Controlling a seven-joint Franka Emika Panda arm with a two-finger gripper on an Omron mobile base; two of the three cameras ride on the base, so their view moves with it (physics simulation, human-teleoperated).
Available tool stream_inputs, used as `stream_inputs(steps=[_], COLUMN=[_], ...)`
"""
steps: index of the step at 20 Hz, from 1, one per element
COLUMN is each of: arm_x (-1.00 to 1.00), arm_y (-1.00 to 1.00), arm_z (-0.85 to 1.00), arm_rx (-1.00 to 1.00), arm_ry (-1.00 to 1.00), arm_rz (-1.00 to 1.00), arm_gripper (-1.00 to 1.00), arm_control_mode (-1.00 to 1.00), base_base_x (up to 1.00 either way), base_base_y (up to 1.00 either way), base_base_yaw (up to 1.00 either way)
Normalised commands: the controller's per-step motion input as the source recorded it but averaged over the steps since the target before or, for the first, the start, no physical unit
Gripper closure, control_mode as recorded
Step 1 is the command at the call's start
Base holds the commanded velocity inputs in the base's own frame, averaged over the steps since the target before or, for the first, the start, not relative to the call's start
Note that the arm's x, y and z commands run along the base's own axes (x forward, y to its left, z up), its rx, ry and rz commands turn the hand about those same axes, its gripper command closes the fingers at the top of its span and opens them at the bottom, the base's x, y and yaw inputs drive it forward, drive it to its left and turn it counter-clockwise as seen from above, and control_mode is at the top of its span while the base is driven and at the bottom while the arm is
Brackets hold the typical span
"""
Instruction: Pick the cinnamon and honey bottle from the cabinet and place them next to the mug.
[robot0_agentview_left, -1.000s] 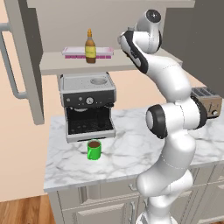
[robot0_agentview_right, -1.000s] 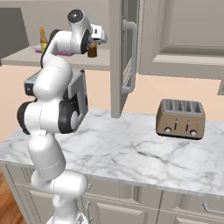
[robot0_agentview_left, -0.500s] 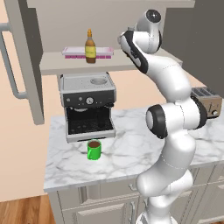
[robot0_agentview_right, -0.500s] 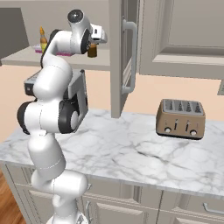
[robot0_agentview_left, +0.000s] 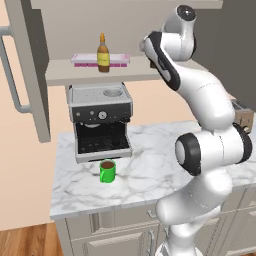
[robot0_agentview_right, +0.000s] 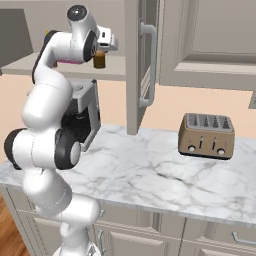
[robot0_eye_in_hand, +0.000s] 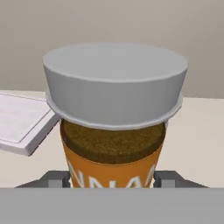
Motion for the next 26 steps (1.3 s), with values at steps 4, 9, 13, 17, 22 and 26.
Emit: stream_inputs(steps=[4,9,13,17,22,26], arm_x=[-1.0,-1.0,-1.0,-0.94,-0.58,-0.35], arm_y=[0.0,0.03,0.03,0.03,0.05,0.04], arm_z=[0.0,-0.02,-0.16,-0.25,-0.57,-0.92], arm_rx=[0.02,0.03,0.04,0.03,0.01,0.0], arm_ry=[0.0,0.0,0.0,0.0,0.0,0.0], arm_rz=[0.0,0.05,0.17,0.3,0.34,0.32], arm_gripper=[1.0,1.0,1.0,1.0,1.0,1.0], arm_control_mode=[-1.0,-1.0,-1.0,-1.0,-1.0,-1.0], base_base_x=[0.0,0.0,0.0,0.0,0.0,0.0], base_base_y=[0.0,0.0,0.0,0.0,0.0,0.0], base_base_yaw=[0.0,0.0,0.0,0.0,0.0,0.0])
